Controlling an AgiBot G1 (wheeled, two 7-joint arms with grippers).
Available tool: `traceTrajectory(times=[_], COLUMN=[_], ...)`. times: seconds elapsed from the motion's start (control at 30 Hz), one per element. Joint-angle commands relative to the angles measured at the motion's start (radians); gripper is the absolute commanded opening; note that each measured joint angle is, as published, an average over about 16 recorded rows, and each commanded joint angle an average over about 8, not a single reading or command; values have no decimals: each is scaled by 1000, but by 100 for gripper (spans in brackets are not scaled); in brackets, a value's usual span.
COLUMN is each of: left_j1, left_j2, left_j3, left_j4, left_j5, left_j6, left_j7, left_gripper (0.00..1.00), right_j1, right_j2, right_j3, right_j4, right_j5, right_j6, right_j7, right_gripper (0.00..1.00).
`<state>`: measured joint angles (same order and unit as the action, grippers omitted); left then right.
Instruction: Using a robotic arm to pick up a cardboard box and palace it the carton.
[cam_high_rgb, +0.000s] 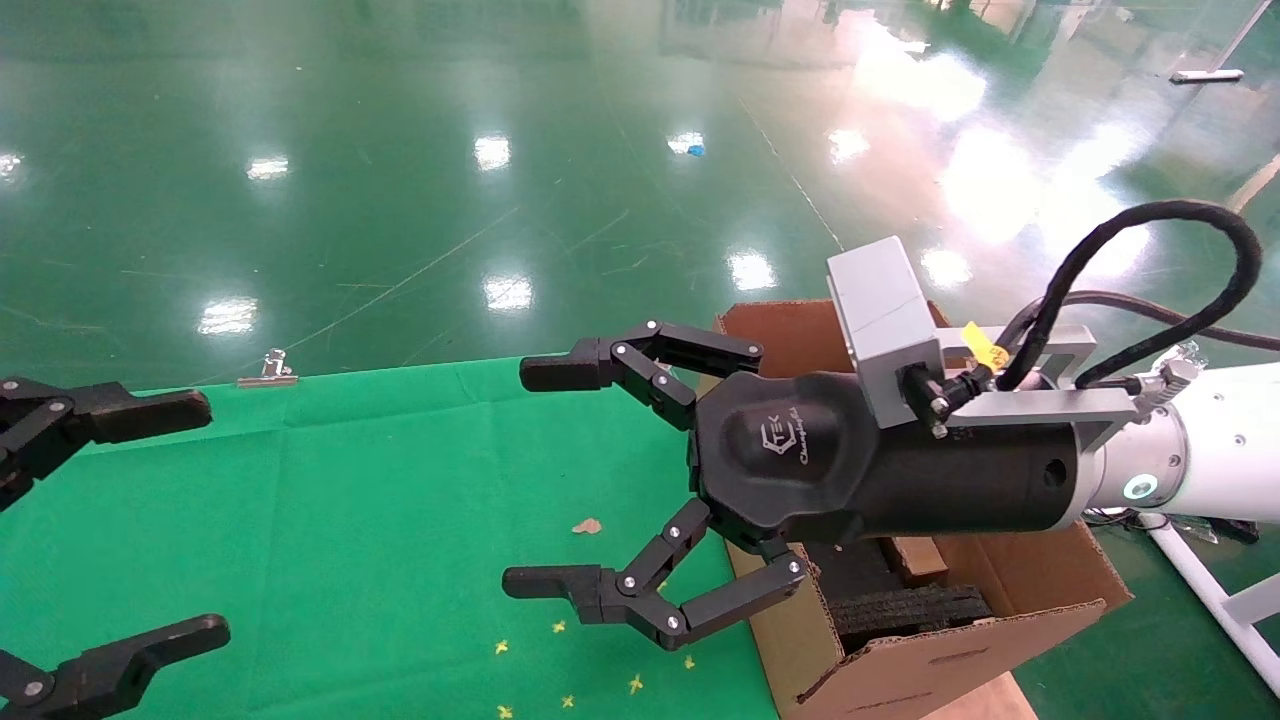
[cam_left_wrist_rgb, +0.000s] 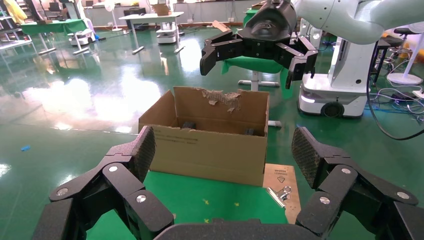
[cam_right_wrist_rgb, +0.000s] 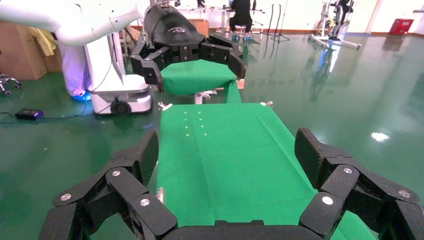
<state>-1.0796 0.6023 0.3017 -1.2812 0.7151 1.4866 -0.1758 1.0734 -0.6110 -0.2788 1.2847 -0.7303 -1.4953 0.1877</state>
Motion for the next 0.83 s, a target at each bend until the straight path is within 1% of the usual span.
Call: traceTrajectory(times=[0.03,0.83], left_j1=[0,0], left_j2=[0,0], left_j3=[0,0], left_j4=[0,0], left_j5=[0,0], left_j6=[0,0], left_j7=[0,0], left_gripper=[100,100], right_j1=[0,1], right_j2=[0,0], right_j3=[0,-1], right_j4=[0,-1], right_j5=[0,0], right_j6=[0,0], right_j7=[0,0], right_gripper=[100,100])
